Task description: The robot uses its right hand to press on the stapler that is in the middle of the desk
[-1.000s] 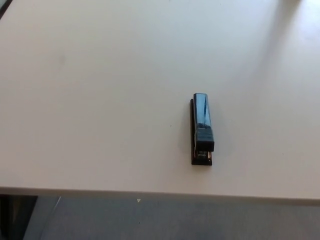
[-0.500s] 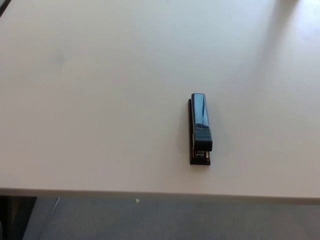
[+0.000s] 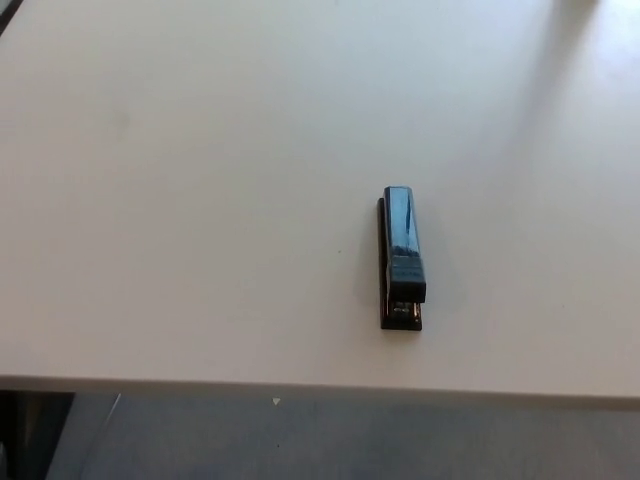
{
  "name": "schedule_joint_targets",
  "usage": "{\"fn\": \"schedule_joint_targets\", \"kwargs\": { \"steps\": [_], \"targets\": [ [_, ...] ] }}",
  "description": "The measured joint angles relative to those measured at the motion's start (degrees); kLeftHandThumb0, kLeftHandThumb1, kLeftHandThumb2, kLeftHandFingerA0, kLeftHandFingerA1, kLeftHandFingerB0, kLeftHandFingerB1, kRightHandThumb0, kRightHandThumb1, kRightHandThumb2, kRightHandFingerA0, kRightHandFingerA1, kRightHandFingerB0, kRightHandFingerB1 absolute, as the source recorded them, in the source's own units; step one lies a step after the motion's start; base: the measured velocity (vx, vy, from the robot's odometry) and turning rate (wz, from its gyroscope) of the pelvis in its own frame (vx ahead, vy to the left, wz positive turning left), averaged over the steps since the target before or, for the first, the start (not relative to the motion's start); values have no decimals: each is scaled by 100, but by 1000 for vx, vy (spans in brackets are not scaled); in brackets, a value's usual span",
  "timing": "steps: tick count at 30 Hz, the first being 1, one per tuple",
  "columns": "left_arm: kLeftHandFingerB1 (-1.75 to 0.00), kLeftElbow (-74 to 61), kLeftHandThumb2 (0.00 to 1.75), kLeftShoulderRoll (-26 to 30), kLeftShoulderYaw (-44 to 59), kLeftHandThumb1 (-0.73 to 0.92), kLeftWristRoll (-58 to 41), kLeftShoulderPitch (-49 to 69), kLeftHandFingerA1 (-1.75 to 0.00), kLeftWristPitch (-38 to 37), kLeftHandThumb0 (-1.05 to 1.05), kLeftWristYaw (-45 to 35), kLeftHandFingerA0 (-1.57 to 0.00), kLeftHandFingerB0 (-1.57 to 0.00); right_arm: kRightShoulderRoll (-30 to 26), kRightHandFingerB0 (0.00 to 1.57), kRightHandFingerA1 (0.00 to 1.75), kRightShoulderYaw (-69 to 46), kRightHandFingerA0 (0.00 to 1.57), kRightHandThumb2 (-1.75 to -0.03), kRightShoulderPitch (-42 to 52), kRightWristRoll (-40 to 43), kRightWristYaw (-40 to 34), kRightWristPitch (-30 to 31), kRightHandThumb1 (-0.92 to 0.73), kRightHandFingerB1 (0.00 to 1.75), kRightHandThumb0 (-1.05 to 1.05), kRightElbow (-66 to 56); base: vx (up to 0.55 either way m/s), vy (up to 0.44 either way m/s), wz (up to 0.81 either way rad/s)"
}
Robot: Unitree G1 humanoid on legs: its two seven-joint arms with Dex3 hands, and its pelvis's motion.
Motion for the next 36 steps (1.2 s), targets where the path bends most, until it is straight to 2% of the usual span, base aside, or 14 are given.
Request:
{"fn": "schedule_joint_targets", "kwargs": {
  "steps": [1, 2, 5, 7, 8, 12, 17, 18, 21, 25, 28, 32, 33, 36],
  "targets": [
    [-18, 1, 106, 0, 0, 89, 0, 0, -22, 0, -65, 0, 0, 0, 1, 83, 90, 74, 129, -80, -93, -1, -5, 29, -70, 102, -19, -154, 0, 0, 0],
    [-18, 0, 107, -1, 0, 89, 0, -2, -22, 0, -65, 0, 0, 0, 1, 89, 84, 140, 132, -84, -172, -2, -7, 56, -67, 94, -17, -289, 0, 0, 0],
    [-18, 2, 106, -1, 1, 88, 0, -2, -23, 0, -65, 0, 0, 0, 9, 93, 84, 525, 131, -80, -625, -2, -16, 191, -68, 88, -13, -911, 0, 0, 0],
    [-19, 4, 106, -1, 2, 88, -1, -4, -22, 0, -65, -1, 0, 0, 47, 86, 85, 799, 128, -80, -973, -3, -13, 277, -70, 91, -11, -1238, 0, 0, 0],
    [-19, 6, 105, -1, 2, 88, -1, -5, -22, 0, -65, -2, 0, 0, 84, 77, 89, 973, 119, -78, -1176, -3, -12, 323, -78, 94, -3, -1411, 0, 0, 0],
    [-20, 17, 105, -1, 1, 87, -1, -23, -22, 0, -64, -5, 0, 0, 325, 77, 85, 1750, 121, -80, -2049, -13, 37, 524, -78, 93, 8, -1964, 0, 0, 0],
    [-20, 55, 106, 1, 1, 87, -1, -25, -21, 1, -65, -32, 0, 0, 907, 86, 77, 2836, 132, -72, -2825, -14, 290, 716, -76, 94, 0, -2513, -1, -2, 1],
    [-21, 62, 105, 2, 1, 87, -1, -24, -22, 1, -64, -39, 0, 0, 1025, 83, 81, 3006, 131, -77, -2853, -16, 346, 734, -72, 95, -3, -2618, 0, 0, 0],
    [-20, 71, 105, 2, 1, 87, -1, -18, -21, 0, -66, -55, 0, 0, 1527, 81, 97, 3631, 129, -75, -2774, -11, 500, 851, -75, 107, -2, -3157, 0, 0, 0],
    [-21, 94, 105, 3, -11, 87, 0, -15, -21, 0, -65, -66, 0, 0, 2148, 71, 89, 4437, 129, -70, -2546, -65, 622, 1054, -81, 108, -4, -3849, 0, 0, 0],
    [-23, 97, 104, 7, -33, 86, 0, 34, -24, -2, -63, -83, 0, 0, 2634, 76, 77, 5063, 134, -65, -2500, -215, 759, 1171, -82, 97, -8, -3771, 0, 0, 0],
    [-23, 94, 103, 12, -103, 84, 3, 91, -24, -9, -62, -98, 0, 0, 3197, 73, 75, 5534, 129, -66, -2494, -415, 928, 1234, -80, 104, -12, -3179, 0, 0, 0],
    [-23, 94, 103, 16, -107, 84, 3, 106, -24, -11, -62, -98, 0, 0, 3264, 68, 84, 5572, 119, -65, -2500, -445, 948, 1233, -82, 114, -11, -3068, 0, 0, 0],
    [-21, 87, 103, 17, -126, 85, 3, 161, -22, -17, -64, -106, 0, 0, 3606, 69, 80, 5707, 124, -65, -2539, -587, 1024, 1198, -81, 116, -13, -2415, 0, 0, 0]
  ]
}}
